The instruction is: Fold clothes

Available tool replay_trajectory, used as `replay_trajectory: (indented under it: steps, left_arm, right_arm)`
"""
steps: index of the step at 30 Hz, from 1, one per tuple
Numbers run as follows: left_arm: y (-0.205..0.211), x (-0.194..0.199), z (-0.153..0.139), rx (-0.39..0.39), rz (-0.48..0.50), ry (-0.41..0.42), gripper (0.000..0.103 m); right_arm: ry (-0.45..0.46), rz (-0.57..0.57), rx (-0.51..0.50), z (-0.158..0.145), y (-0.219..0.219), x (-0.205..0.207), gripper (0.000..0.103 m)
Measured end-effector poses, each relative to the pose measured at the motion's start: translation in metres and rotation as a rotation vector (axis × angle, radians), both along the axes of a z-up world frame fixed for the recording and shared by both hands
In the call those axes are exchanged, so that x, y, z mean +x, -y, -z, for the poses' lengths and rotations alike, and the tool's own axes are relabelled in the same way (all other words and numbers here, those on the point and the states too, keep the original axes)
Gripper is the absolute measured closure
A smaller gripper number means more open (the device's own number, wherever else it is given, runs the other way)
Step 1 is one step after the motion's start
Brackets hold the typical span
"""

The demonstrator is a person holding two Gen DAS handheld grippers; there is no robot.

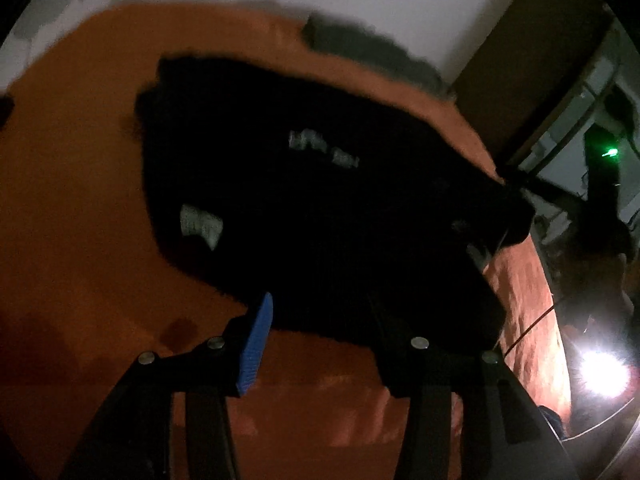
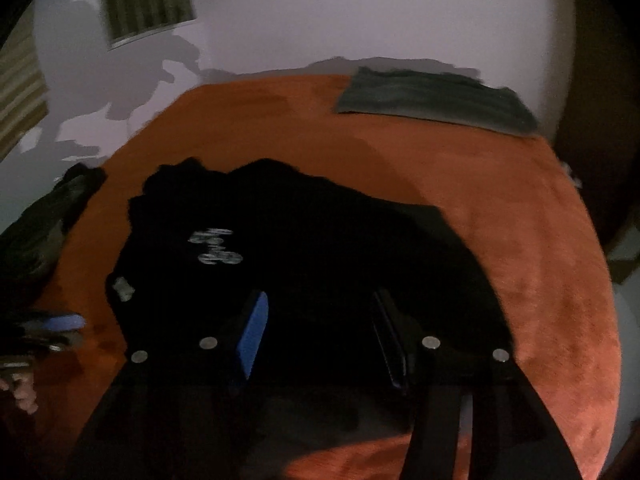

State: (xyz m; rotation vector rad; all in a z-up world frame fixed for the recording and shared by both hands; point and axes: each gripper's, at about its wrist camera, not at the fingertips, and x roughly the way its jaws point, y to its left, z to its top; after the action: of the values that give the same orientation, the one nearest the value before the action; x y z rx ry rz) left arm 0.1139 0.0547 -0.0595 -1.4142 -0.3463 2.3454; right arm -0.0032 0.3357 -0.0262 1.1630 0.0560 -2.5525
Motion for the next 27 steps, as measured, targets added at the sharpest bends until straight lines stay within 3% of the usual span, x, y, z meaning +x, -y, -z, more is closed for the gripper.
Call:
replay_trajectory:
  steps: [3,7,13,15,17,23,27]
  left_arm:
    - [0.001,-0.002,0.01,0.045,-0.006,0.056,0.054]
    - [-0.008,-0.002,0.011,0.061,0.018,0.053,0.054]
    - [-0.021,-0.002,0.013,0.06,0.053,0.076,0.054]
    - [-0.024,-0.004,0.015,0.062,0.06,0.086,0.054]
    - [-0.024,-0.004,0.018,0.071,0.054,0.098,0.054]
    - [-0.006,-0.001,0.033,0.126,0.008,0.175,0.054]
    - [0.0,0.002,0.04,0.158,-0.013,0.202,0.054]
  right_arm:
    - [0.076,-0.071,-0.027,0.013,0.02,0.001,0.05]
    - [0.226,-0.193,-0.094,0.04,0.045,0.013,0.05]
    - [0.323,-0.364,-0.116,0.068,0.077,0.047,0.05]
    - [0.331,-0.398,-0.094,0.074,0.086,0.055,0.06]
    - [0.312,-0.419,-0.014,0.079,0.095,0.062,0.101]
    - [0.251,-0.454,-0.008,0.063,0.099,0.091,0.101]
    - [0.365,-0.495,-0.058,0.068,0.095,0.112,0.101]
